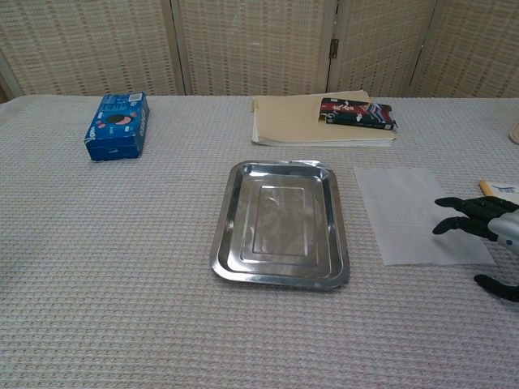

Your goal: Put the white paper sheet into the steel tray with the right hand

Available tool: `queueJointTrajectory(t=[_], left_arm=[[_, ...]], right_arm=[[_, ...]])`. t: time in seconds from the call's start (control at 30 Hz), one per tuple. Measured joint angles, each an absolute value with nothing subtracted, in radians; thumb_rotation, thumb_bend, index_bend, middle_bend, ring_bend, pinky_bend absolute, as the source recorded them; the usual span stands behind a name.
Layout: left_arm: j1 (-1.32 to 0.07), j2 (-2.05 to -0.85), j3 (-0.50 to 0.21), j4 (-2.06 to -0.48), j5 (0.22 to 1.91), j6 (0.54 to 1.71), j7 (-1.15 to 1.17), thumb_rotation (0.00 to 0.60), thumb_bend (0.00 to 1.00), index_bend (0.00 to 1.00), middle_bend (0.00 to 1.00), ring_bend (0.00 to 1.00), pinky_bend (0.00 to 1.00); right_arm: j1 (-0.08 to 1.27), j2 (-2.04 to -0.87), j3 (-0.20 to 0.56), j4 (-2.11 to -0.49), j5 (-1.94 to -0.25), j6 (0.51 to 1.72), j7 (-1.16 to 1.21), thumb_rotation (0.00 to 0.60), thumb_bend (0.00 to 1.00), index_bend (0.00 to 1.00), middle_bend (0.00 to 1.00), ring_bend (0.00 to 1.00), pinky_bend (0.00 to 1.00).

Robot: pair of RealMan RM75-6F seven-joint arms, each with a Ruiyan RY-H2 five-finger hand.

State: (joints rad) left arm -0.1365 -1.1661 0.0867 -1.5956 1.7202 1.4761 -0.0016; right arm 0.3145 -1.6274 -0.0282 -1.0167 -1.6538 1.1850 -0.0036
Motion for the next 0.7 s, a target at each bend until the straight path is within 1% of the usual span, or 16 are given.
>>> queueJointTrajectory(t=[0.23, 0.33, 0.43, 0.6, 0.7], left_arm=[[-0.135, -1.16, 0.083, -1.594, 1.714, 1.48, -0.012, 0.6, 0.74, 0.0, 0.0, 0.0, 0.0], [-0.135, -1.16, 0.082, -1.593, 1.713, 1.48, -0.014, 0.6, 0.74, 0.0, 0.0, 0.0, 0.0], [-0.135, -1.159, 0.081, -1.592, 1.711, 1.481, -0.016, 0.6, 0.74, 0.0, 0.0, 0.0, 0.0], [-0.134, -1.157, 0.079, -1.591, 1.708, 1.481, -0.017, 0.6, 0.74, 0.0, 0.0, 0.0, 0.0], [-0.134, -1.157, 0.08, -1.592, 1.709, 1.482, -0.016, 0.6, 0.74, 0.0, 0.0, 0.0, 0.0]], right_arm=[[0.341, -1.664, -0.011, -0.989, -1.621, 1.154, -0.026, 0.6, 0.47, 0.24, 0.0, 0.0, 0.0], [0.35, -1.673, -0.006, -0.984, -1.608, 1.144, -0.034, 0.6, 0.47, 0.27, 0.0, 0.0, 0.0], [0.357, -1.679, -0.002, -0.98, -1.598, 1.139, -0.033, 0.6, 0.47, 0.34, 0.0, 0.0, 0.0], [0.363, -1.691, 0.002, -0.972, -1.586, 1.137, -0.035, 0.6, 0.47, 0.5, 0.0, 0.0, 0.0], [0.363, -1.695, 0.003, -0.969, -1.587, 1.153, -0.026, 0.6, 0.47, 0.6, 0.03, 0.0, 0.0]])
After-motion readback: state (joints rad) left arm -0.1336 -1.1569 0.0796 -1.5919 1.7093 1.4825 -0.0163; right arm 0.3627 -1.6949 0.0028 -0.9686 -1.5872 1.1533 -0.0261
